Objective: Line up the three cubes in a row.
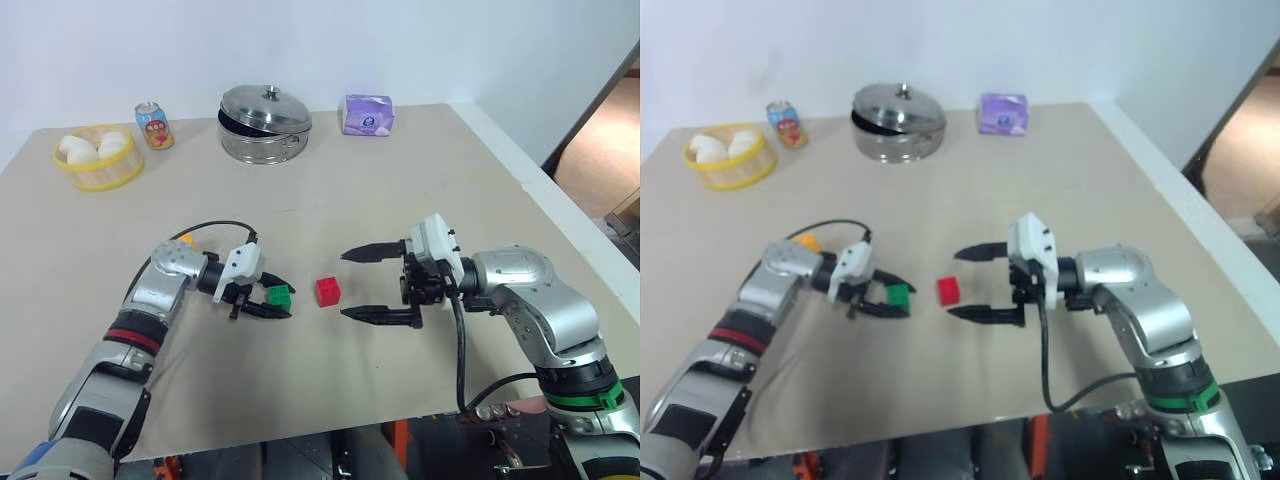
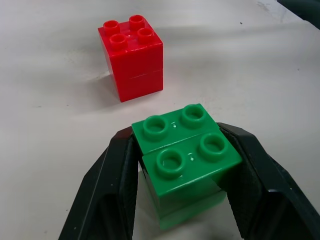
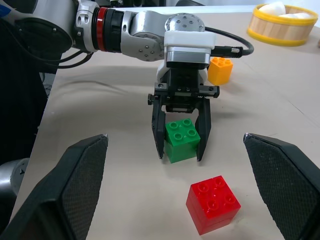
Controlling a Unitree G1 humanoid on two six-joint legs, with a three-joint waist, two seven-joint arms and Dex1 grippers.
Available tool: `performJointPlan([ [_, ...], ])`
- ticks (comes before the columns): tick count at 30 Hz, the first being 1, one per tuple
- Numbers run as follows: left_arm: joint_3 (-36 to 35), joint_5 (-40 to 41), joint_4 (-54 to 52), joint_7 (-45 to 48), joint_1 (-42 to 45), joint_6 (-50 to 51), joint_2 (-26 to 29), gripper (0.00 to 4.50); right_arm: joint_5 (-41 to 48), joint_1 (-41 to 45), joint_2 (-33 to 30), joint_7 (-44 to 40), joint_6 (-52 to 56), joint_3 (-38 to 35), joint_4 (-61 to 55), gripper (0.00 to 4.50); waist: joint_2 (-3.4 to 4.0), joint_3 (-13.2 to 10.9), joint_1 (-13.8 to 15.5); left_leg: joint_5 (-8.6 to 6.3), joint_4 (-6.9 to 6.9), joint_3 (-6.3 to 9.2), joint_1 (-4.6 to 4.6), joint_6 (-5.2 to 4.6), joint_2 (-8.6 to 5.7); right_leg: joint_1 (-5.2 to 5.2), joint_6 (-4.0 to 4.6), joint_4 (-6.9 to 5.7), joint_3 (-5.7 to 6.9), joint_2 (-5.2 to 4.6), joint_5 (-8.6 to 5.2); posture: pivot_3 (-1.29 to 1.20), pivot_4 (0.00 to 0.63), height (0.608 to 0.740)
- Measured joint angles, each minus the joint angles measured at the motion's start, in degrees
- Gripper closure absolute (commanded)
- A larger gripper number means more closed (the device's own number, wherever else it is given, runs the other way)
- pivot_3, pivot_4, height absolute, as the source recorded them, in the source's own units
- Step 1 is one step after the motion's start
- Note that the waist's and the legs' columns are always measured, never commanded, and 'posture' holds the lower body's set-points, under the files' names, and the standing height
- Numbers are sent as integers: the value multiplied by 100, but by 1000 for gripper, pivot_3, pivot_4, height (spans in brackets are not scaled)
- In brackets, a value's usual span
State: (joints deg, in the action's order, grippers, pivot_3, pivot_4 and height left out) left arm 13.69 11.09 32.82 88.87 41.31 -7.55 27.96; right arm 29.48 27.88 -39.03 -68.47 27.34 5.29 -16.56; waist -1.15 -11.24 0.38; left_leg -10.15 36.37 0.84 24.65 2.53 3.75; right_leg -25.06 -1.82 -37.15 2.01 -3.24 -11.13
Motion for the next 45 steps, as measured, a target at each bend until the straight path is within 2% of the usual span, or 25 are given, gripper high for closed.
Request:
performJointPlan([
  [4,0,-44,33,-2,6,-57,-2,2688,-14,0,9,0,-12,104,1,0,0,0,0,1,0,0,-1,-2,0,1,0,-1,0,0,2,0,150,740],
  [5,-1,-48,32,3,6,-61,0,1653,-27,0,9,0,-35,104,3,0,0,0,0,2,0,0,-1,-2,0,1,1,-1,0,0,3,0,150,740],
  [10,0,-92,-40,46,-5,37,106,41,-55,0,9,-9,-105,107,61,0,0,0,-1,3,0,0,0,-5,0,0,1,-1,-1,1,5,0,150,740],
  [16,-107,82,-828,87,-236,438,482,41,-70,9,12,-35,-163,124,138,0,0,0,-7,3,0,-4,0,-5,1,-2,2,-1,-6,1,5,0,150,740],
  [22,-561,605,-2228,-222,-803,1538,1046,41,-108,33,20,-52,-175,142,245,0,0,0,-13,3,0,-6,-3,-5,3,-3,2,-3,-9,1,4,0,150,740],
  [25,-1130,1003,-2981,-856,-1274,2411,1237,41,-107,78,33,-52,-176,140,285,0,0,0,-18,3,0,-7,-4,-5,5,-3,2,-5,-11,2,5,0,150,740],
  [27,-1713,1302,-3408,-1644,-1645,3039,1206,41,-104,124,43,-41,-177,113,326,0,0,0,-26,4,0,-7,-6,-5,6,-2,1,-5,-11,2,5,0,150,740],
  [28,-2185,1441,-3715,-2314,-1901,3351,1045,41,-103,152,69,-32,-181,102,344,0,0,0,-25,4,0,-8,-8,-6,6,-1,0,-5,-11,1,6,0,150,740],
  [33,-3023,1508,-4371,-4122,-2487,3647,352,41,-108,202,133,-30,-257,104,471,0,-1,0,-16,4,1,-11,-13,-5,5,6,-3,-4,-13,1,9,0,150,740],
  [35,-3357,1439,-4847,-5194,-2805,3677,-279,41,-116,233,157,-64,-319,109,578,0,-2,1,-4,4,3,-15,-15,-5,5,11,-7,-3,-18,1,12,0,150,740],
  [40,-3378,1295,-5531,-6768,-2988,3804,-1184,41,-171,352,174,-206,-447,133,798,0,-11,1,8,7,11,-15,-17,-7,4,14,-2,-2,-20,2,23,0,150,740],
  [45,-3128,855,-5627,-7946,-2938,3800,-1843,41,-180,461,188,-312,-505,153,923,0,-14,2,4,9,11,-15,-36,-10,2,25,2,-2,-30,9,31,0,150,740],
])
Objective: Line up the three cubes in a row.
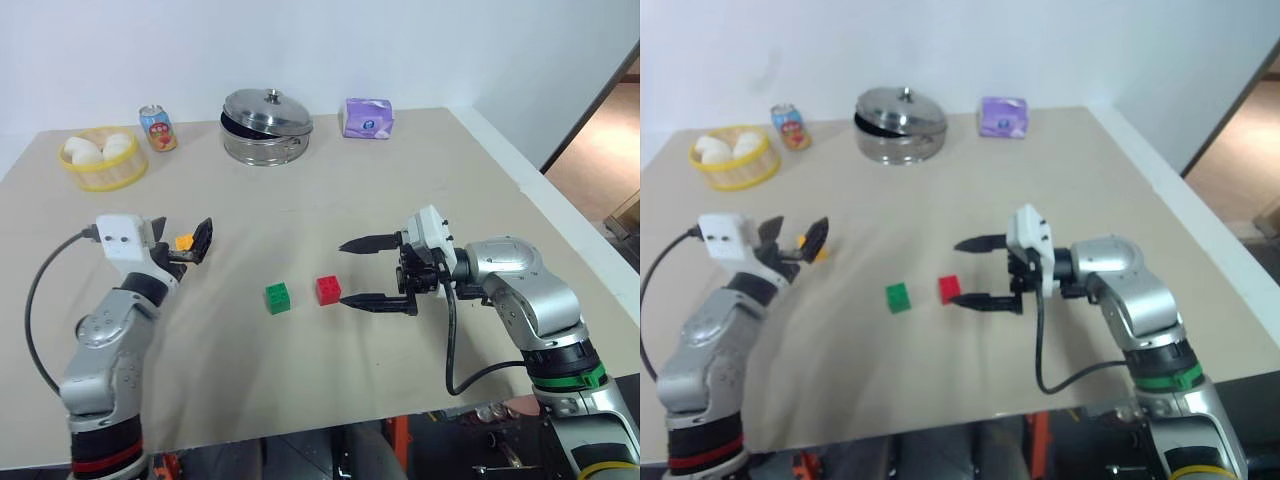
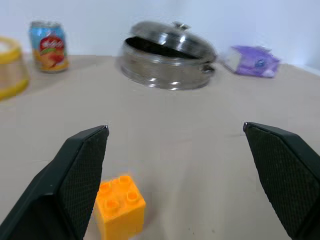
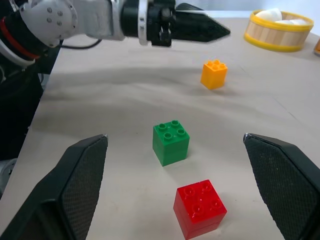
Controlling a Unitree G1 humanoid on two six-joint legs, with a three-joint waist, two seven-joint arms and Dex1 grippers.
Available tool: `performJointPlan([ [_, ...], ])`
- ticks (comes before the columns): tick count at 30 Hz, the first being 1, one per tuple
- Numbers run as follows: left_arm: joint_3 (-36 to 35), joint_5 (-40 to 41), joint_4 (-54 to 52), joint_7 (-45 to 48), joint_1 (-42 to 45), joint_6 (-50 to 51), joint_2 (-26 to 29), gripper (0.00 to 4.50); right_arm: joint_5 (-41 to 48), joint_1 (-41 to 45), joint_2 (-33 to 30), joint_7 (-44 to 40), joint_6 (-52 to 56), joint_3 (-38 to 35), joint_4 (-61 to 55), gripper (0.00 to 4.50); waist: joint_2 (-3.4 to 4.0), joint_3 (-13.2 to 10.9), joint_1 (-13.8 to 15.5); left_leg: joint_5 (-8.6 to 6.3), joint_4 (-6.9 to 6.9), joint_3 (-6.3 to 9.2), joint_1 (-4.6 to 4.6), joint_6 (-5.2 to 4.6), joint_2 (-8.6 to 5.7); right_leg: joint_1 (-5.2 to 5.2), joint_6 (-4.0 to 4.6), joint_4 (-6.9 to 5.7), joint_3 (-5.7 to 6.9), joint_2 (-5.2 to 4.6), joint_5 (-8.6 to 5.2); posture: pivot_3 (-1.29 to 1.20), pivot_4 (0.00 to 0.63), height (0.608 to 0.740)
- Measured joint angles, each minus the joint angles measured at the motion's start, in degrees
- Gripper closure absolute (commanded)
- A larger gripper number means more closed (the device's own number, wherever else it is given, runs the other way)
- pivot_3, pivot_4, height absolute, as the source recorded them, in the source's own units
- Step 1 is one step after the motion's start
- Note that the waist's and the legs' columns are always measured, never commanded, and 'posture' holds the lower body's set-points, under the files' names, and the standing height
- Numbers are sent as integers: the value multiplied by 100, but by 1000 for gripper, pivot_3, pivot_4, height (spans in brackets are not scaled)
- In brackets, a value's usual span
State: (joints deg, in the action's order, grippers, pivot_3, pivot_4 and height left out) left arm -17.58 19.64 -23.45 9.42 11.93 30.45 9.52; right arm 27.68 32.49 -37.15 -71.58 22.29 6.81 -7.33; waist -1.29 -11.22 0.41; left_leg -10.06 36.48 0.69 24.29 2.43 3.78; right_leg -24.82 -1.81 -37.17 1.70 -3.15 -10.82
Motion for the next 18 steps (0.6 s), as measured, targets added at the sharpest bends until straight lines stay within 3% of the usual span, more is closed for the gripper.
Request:
performJointPlan([
  [7,262,-387,175,-907,29,-5,-441,41,67,159,171,47,186,-19,193,0,-4,2,-8,0,0,-1,0,0,0,-3,0,0,-8,6,1,0,150,740],
  [18,391,-633,588,-1205,77,-294,-566,41,11,667,596,696,401,-231,705,0,-5,3,-3,0,-2,0,6,0,0,-13,5,3,-14,11,6,0,150,740],
])
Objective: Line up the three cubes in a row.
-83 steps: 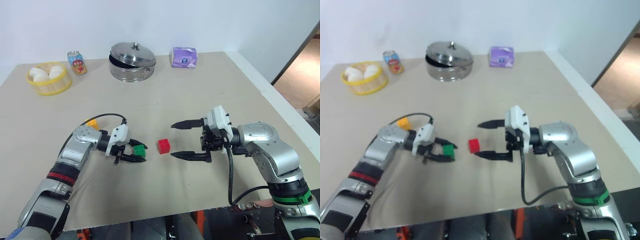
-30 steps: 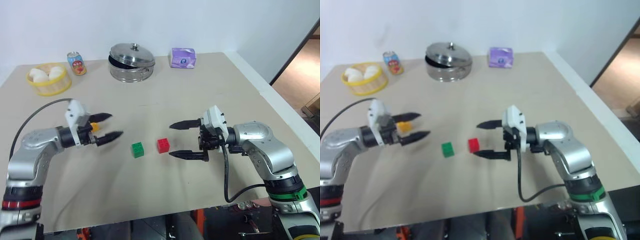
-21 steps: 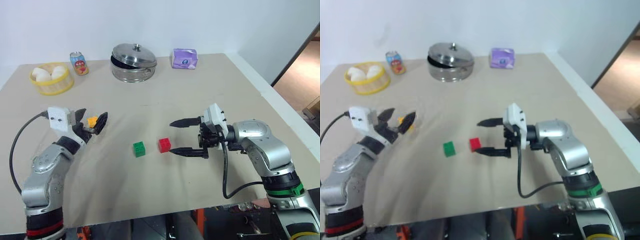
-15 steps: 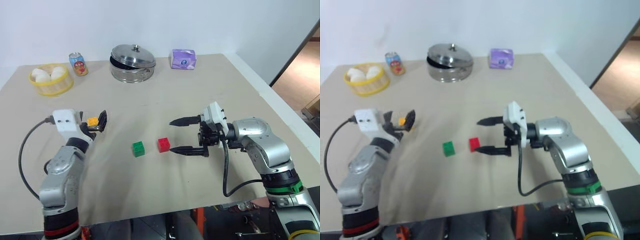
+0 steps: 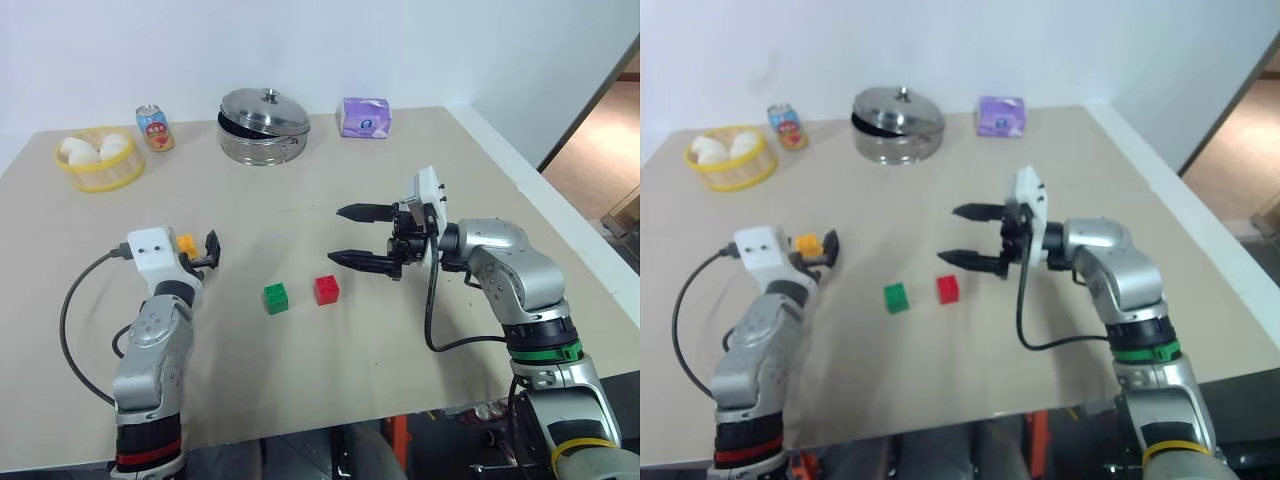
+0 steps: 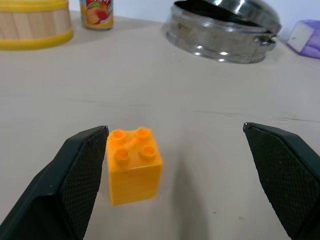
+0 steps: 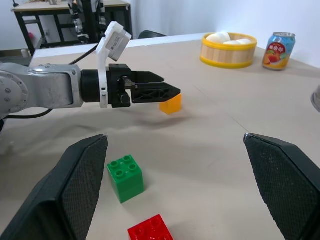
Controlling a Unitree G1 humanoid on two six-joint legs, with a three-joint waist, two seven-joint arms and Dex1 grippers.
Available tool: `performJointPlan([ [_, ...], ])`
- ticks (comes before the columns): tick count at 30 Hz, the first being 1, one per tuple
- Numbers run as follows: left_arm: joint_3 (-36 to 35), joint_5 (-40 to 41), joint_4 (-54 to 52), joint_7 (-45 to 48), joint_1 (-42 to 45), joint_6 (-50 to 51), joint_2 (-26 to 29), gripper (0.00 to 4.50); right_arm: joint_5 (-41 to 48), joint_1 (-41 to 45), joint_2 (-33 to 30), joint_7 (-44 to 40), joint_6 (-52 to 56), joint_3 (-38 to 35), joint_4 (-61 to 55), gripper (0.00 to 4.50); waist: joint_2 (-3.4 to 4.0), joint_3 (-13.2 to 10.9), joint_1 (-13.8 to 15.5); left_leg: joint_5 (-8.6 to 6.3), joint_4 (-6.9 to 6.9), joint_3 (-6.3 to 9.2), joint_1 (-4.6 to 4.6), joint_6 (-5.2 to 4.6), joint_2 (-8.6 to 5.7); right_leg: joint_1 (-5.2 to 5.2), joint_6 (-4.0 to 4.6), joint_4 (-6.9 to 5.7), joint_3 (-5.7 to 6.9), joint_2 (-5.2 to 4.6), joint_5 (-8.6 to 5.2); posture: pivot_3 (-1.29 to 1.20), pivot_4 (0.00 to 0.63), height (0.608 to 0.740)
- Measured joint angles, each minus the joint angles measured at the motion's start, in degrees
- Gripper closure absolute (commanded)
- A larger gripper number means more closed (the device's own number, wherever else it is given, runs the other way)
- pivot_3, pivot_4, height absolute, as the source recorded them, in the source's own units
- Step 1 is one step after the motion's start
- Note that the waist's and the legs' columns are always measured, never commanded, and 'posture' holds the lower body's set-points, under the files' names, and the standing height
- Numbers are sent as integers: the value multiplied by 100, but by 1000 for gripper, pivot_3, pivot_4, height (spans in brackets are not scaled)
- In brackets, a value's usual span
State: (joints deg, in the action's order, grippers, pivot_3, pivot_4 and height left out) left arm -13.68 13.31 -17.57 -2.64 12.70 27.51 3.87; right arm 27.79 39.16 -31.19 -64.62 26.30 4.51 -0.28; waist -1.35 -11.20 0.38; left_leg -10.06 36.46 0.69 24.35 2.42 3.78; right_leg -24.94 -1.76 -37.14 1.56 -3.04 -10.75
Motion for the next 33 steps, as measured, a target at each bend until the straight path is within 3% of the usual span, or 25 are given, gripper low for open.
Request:
performJointPlan([
  [27,-22,-284,1093,-324,402,-264,49,41,-181,-50,92,-14,-24,8,62,0,0,0,0,0,-3,-1,0,0,0,-4,-1,0,-1,2,0,0,150,740],
  [33,-19,-348,1282,-334,427,-271,103,1694,-218,-96,91,-28,-24,8,61,0,-1,0,-1,0,-3,-1,1,0,0,-5,-1,1,-2,2,0,0,150,740],
])
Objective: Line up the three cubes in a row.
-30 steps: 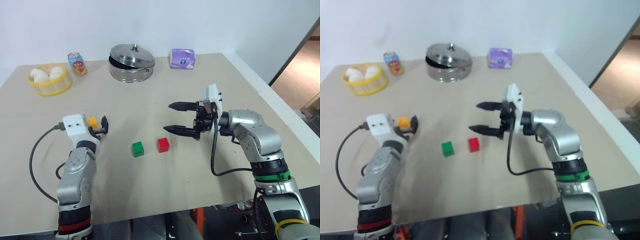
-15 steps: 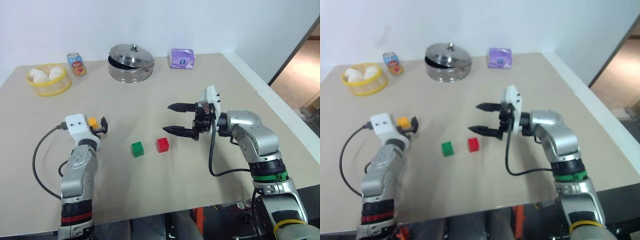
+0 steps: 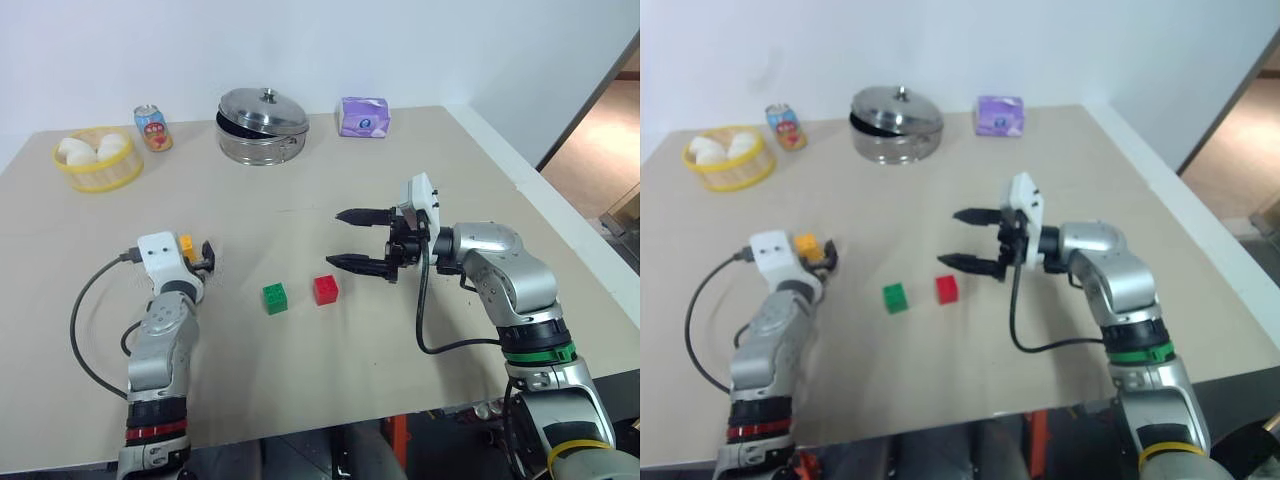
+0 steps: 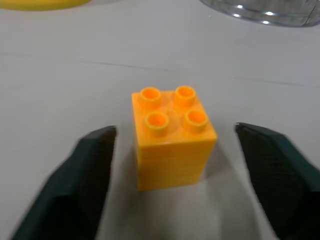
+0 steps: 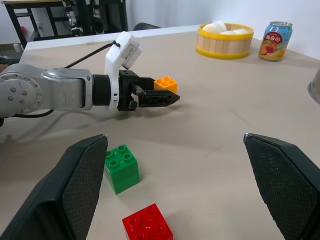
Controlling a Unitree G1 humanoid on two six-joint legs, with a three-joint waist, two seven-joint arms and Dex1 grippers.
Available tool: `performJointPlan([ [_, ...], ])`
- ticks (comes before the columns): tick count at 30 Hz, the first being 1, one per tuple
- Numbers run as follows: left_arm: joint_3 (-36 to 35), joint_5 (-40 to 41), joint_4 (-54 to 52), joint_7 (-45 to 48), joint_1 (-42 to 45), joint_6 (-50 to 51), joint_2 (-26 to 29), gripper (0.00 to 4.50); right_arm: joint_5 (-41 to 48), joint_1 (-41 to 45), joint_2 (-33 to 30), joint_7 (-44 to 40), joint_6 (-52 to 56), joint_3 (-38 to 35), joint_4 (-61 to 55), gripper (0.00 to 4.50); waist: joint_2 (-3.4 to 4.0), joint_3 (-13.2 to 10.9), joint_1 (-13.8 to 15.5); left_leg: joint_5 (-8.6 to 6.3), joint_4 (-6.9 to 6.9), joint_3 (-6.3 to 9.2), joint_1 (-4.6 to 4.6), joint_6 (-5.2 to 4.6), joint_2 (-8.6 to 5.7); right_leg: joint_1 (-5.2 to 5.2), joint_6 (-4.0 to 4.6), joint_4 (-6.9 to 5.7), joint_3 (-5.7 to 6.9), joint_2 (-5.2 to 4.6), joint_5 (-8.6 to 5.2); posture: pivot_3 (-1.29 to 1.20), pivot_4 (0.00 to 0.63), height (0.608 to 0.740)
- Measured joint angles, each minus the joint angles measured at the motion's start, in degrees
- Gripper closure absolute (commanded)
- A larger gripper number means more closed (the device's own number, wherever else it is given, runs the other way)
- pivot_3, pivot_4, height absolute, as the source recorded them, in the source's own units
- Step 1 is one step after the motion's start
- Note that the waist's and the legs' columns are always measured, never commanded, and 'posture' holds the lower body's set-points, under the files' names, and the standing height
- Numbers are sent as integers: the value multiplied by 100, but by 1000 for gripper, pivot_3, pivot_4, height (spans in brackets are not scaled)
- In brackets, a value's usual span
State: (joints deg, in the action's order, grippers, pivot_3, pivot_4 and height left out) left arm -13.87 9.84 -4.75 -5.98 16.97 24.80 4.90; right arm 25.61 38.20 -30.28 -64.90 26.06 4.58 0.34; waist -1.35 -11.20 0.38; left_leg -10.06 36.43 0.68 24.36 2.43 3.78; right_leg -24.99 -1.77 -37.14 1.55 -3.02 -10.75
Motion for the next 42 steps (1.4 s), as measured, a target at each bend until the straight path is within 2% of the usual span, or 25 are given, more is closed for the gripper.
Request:
performJointPlan([
  [1,-10,-39,30,-17,23,0,33,2341,-2,-11,0,-1,0,0,0,0,0,0,0,0,0,0,0,0,0,0,0,0,0,0,0,0,150,740],
  [4,-12,-87,88,-38,59,0,71,3184,-1,-12,0,-3,0,0,0,0,0,0,0,0,0,0,0,0,0,0,0,0,0,0,0,0,150,740],
  [16,-17,-55,221,153,83,-11,302,3180,2,-14,1,-23,-11,0,-1,0,0,0,-3,0,-2,2,-2,0,1,-3,2,0,0,3,2,0,150,740],
  [22,-22,41,309,565,81,3,665,3180,-6,-14,1,-71,-86,0,-1,0,0,0,-3,0,-4,1,1,0,1,-6,3,0,0,4,1,0,150,740],
  [27,1,457,179,1742,-175,9,1334,3180,-16,-14,-4,-112,-153,3,1,0,0,0,-19,-1,-10,-1,6,2,1,-15,6,3,-3,3,-1,0,150,740],
  [37,153,1543,-397,5295,-1260,-302,3109,3180,-47,-17,-96,-143,-252,1,11,0,1,-3,-16,-2,-30,-5,11,4,3,-31,16,7,-2,1,-9,0,150,740],
  [42,612,1719,-499,6517,-1301,-404,3490,3180,-52,-17,-114,-233,-270,3,11,0,1,-3,-3,-2,-30,-7,12,4,3,-32,16,8,-1,-1,-9,0,150,740],
])
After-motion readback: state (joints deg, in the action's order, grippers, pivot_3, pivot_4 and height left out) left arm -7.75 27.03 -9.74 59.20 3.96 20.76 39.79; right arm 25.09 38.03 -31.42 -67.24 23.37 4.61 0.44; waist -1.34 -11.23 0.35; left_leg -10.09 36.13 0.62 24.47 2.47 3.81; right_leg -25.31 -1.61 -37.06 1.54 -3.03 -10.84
